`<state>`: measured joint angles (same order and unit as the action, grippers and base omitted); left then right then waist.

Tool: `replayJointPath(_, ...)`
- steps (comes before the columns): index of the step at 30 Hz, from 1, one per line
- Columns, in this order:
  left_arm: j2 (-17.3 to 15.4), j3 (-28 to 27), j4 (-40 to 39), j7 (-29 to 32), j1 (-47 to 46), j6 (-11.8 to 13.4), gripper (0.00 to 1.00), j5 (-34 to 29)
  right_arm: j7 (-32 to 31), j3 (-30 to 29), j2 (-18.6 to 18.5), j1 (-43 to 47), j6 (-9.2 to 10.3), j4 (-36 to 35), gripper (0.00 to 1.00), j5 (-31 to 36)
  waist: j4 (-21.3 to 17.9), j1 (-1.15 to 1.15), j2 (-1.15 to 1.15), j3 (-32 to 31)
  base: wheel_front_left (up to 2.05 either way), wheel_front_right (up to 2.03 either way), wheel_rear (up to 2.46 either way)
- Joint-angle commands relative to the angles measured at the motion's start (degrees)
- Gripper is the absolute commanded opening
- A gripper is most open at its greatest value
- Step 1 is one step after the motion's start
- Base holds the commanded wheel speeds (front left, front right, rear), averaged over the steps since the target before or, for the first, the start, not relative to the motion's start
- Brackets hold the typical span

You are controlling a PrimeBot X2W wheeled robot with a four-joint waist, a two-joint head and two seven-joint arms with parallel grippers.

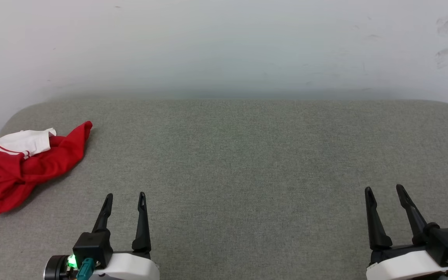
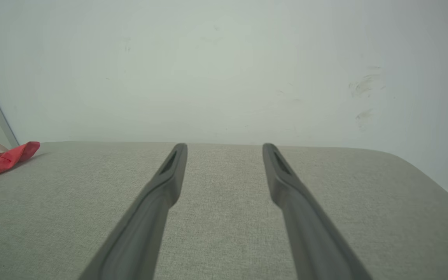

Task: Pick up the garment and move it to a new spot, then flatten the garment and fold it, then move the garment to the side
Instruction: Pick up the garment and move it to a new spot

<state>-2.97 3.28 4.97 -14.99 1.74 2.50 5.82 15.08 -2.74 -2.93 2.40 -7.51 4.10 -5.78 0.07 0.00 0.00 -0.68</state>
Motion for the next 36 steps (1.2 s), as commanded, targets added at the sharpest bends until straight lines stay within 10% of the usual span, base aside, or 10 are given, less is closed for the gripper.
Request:
replayJointPath(1, 0.1, -0.14, 0.14, -0.3, 0.06, -0.36, 1.0, 0.41, 0.14, -0.07, 0.09, 0.29, 0.04, 0.23, 1.0, -0.79, -0.03, 0.0, 0.0, 0.01, 0.0, 0.0, 0.0)
replayJointPath(36, 0.1, -0.07, 0.79, -0.24, -0.56, -0.05, 1.0, 0.73, 0.14, 0.02, 0.09, 0.84, 0.04, 0.12, 1.0, -2.97, 6.34, 0.0, 0.0, 0.33, 0.0, 0.0, 0.0)
